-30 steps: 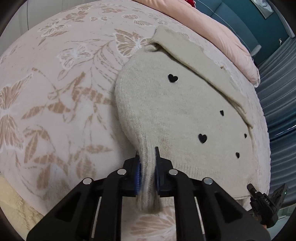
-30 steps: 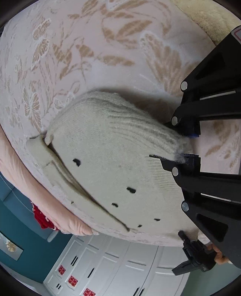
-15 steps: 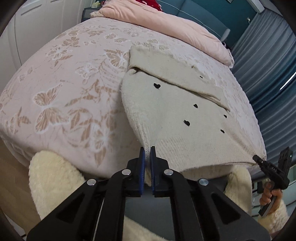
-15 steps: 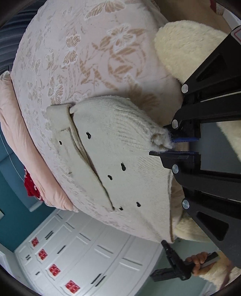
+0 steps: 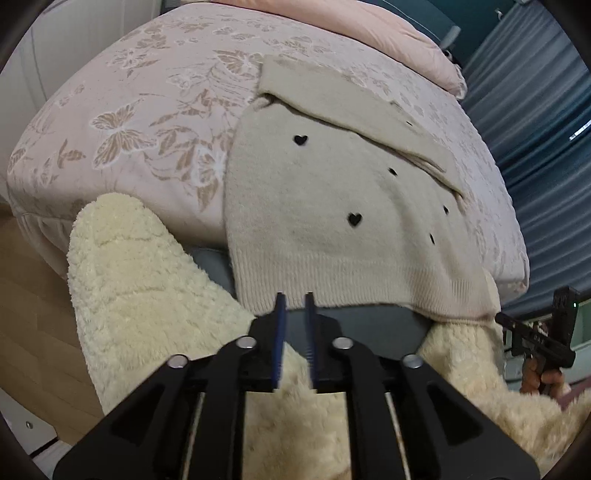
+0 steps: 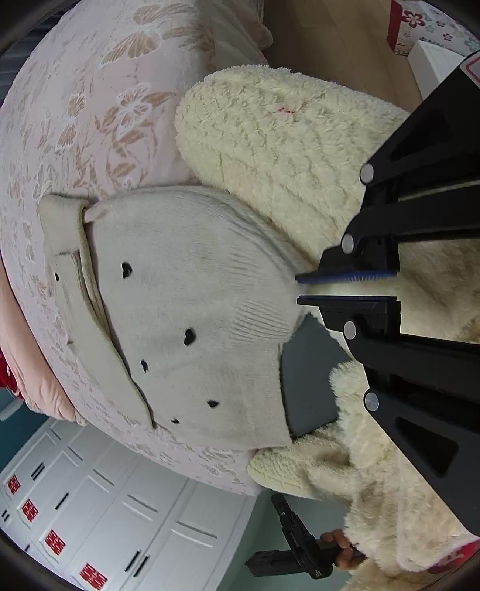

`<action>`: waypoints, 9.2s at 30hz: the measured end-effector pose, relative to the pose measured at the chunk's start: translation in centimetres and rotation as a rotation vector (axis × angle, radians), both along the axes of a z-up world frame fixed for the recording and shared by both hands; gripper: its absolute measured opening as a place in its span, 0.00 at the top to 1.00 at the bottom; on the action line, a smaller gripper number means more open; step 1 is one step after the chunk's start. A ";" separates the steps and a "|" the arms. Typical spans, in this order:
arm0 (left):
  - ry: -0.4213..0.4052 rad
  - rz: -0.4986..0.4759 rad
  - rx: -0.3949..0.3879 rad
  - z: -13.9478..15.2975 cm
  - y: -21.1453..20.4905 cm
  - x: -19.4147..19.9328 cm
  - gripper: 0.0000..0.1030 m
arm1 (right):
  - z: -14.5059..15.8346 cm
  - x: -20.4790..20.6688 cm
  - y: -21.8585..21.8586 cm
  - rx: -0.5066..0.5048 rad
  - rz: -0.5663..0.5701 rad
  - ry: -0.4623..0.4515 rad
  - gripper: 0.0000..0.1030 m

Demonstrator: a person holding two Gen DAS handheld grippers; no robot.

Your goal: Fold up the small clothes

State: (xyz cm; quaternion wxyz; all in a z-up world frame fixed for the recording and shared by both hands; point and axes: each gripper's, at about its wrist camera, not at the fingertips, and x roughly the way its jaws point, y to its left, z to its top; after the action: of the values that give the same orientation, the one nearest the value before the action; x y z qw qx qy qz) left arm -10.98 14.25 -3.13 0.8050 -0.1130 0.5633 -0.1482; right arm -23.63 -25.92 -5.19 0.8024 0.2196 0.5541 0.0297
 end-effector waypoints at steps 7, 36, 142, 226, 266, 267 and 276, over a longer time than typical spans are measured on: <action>0.098 0.099 -0.024 -4.9 -0.3 6.5 0.22 | -2.1 2.2 0.6 -0.024 0.017 0.035 0.56; 0.109 0.014 -0.215 -2.9 -1.9 7.0 0.88 | -5.2 6.9 0.0 0.066 -0.194 0.168 0.38; -0.128 -0.080 0.040 -0.8 -8.0 34.3 0.17 | -0.6 26.4 -12.9 -0.170 -0.305 -0.275 0.44; -0.263 0.374 -0.007 1.9 4.7 17.6 0.40 | -1.7 23.7 2.3 -0.106 0.121 -0.162 0.80; -0.107 0.157 0.181 -6.7 -2.9 18.4 0.20 | -7.3 38.8 22.9 -0.248 0.367 -0.039 0.96; -0.102 0.165 0.165 -6.7 -2.7 18.3 0.19 | -6.6 38.9 23.0 -0.238 0.356 -0.036 0.96; -0.111 0.179 0.105 -5.4 -2.9 18.5 0.14 | -3.0 30.4 9.8 -0.210 0.064 -0.126 0.96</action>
State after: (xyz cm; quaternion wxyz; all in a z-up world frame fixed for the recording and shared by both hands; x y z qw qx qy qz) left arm 7.49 11.31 -8.56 0.8498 -0.1121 0.5124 -0.0518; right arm 6.77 -16.07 -8.22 0.8528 0.1144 0.5094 0.0109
